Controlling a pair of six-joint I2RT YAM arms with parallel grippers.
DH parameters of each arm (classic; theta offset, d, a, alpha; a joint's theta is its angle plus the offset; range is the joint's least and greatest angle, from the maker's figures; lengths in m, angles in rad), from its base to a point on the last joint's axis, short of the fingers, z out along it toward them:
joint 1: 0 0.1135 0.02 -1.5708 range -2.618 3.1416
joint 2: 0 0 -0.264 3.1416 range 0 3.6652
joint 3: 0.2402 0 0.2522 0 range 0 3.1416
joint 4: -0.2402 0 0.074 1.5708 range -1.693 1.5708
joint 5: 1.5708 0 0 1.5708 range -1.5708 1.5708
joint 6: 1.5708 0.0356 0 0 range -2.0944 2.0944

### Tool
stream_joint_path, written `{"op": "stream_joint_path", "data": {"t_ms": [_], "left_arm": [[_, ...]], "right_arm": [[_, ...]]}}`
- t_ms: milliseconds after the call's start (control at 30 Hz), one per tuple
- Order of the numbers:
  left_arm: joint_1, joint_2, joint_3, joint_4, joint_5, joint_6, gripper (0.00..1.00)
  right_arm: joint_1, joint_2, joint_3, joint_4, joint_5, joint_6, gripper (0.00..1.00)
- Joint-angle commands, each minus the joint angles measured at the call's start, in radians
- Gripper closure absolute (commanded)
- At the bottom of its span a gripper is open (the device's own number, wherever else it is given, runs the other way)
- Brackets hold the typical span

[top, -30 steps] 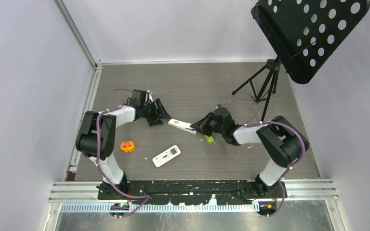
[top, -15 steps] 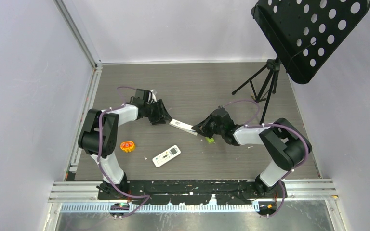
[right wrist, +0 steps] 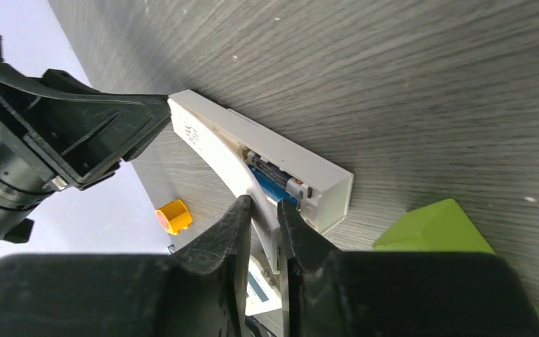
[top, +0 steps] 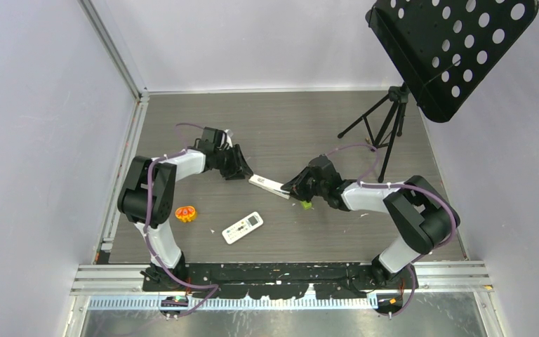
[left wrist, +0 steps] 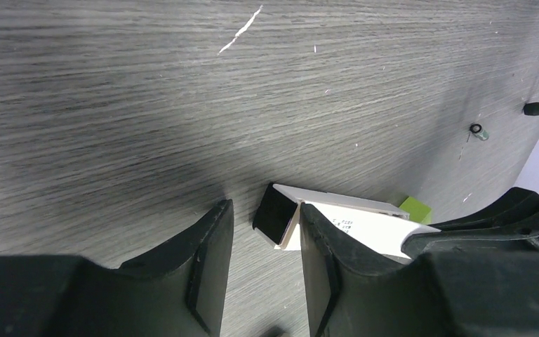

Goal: Load the batteries into the remote control
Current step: Load the battery cover into the remote control.

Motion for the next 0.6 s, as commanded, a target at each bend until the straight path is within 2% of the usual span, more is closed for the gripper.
{"op": "stream_joint_path", "data": {"t_ms": [0, 300, 433, 567], "left_arm": [[-0.02, 0.046, -0.017, -0.124, -0.142, 0.059, 0.6], [-0.02, 0.046, -0.016, -0.133, -0.153, 0.064, 0.6], [-0.02, 0.047, -0.013, -0.13, -0.144, 0.066, 0.59], [-0.02, 0.047, -0.012, -0.128, -0.138, 0.067, 0.59]], "right_arm": [[0.001, -0.033, 0.004, -0.187, 0.042, -0.041, 0.74], [0.001, -0.132, 0.021, -0.319, 0.059, -0.056, 0.63], [0.001, -0.174, 0.021, -0.36, 0.089, -0.077, 0.6], [0.0, -0.147, 0.03, -0.358, 0.084, -0.094, 0.6]]}}
